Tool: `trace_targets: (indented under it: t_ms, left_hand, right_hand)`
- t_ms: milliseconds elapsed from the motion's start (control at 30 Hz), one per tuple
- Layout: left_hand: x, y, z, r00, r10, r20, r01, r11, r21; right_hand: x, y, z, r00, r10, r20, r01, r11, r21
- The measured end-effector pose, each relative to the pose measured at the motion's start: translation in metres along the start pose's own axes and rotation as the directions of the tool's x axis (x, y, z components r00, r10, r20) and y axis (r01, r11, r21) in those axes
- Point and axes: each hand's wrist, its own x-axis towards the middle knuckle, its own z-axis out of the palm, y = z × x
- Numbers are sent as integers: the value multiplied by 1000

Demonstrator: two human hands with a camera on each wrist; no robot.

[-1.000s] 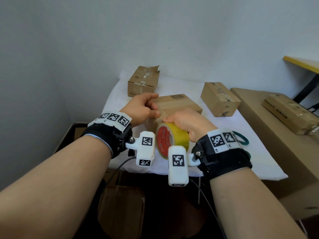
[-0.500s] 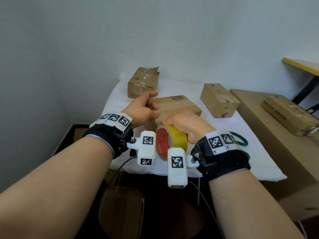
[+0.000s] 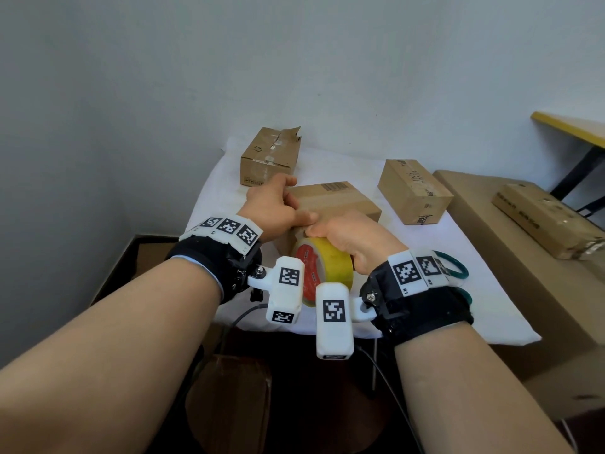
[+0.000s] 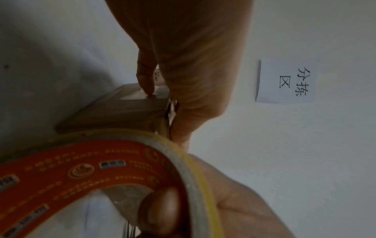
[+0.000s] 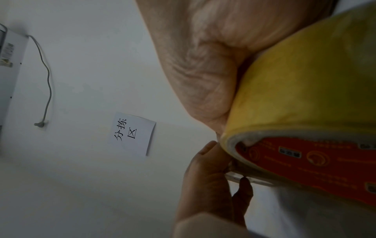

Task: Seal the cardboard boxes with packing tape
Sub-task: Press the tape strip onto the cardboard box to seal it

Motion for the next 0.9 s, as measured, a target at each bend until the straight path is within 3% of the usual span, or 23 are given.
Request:
trace_targets:
  t_ms: [433,733,900]
  left_hand:
    - [-3,5,-9,992,23,-126,-21,1000,12]
    - [-4,-4,-11,995,76,-61,-73,996,50]
    - [-11,-8,-17,994,-64,86,73,991,-108]
  right_hand:
    - [1,2,1,999,48,10,-48,999,23]
    - [4,2,1,999,36,4,-37,999,31]
    - [4,2,0,1000,24,8,-24,999,32]
